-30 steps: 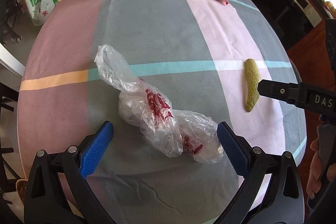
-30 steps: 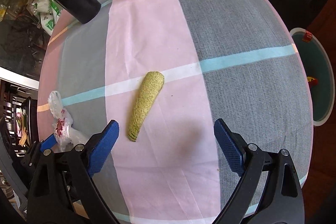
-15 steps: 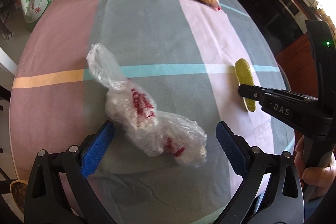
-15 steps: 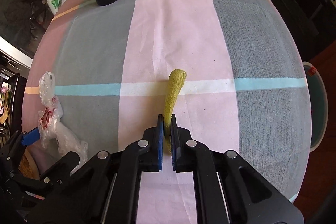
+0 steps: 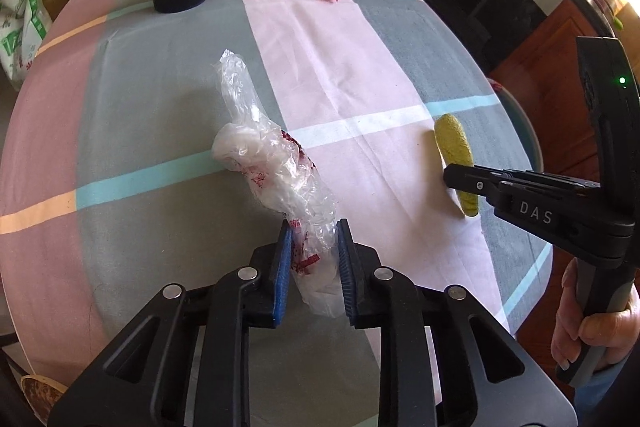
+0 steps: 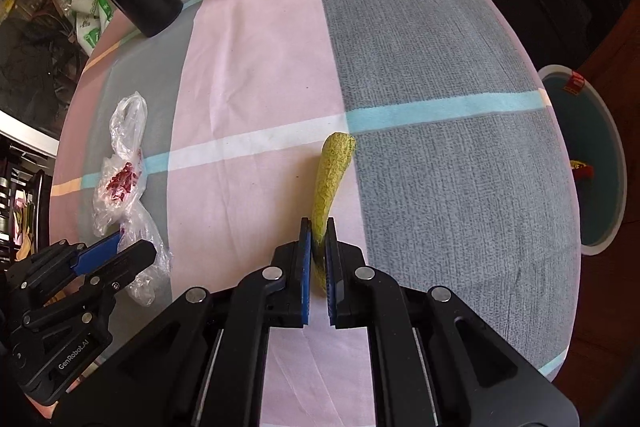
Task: Collect trash
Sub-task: 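Grasp the clear plastic bag with the left gripper while the right gripper grasps the green corn cob, then carry the plastic bag and corn cob over the teal bin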
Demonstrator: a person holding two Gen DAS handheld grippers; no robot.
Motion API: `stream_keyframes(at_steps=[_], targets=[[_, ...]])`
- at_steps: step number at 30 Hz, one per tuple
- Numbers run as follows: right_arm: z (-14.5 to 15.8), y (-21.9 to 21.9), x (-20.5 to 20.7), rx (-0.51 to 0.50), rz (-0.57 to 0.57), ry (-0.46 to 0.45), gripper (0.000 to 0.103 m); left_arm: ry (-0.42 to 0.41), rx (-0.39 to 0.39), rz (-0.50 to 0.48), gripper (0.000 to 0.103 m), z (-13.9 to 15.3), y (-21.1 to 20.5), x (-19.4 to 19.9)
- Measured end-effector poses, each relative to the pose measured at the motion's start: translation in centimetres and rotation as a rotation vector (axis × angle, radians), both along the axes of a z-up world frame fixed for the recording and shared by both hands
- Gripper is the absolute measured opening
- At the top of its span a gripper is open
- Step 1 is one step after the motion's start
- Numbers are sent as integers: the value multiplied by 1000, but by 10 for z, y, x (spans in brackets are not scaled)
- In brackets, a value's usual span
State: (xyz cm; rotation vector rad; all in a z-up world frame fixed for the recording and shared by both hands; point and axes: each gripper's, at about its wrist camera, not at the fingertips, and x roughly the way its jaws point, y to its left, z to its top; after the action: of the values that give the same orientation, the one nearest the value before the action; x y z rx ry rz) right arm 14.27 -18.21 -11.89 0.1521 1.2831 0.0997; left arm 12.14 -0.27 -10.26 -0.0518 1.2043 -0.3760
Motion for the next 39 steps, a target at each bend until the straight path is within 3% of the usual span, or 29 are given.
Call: stream_keyframes(at_steps=[21, 39], targets=[[29, -77, -12, 122, -91, -91, 6, -70, 70, -113, 23, 33, -78, -7], [36, -204, -29, 197, -298, -159, 6, -107, 124, -311, 23, 58, -198, 2]])
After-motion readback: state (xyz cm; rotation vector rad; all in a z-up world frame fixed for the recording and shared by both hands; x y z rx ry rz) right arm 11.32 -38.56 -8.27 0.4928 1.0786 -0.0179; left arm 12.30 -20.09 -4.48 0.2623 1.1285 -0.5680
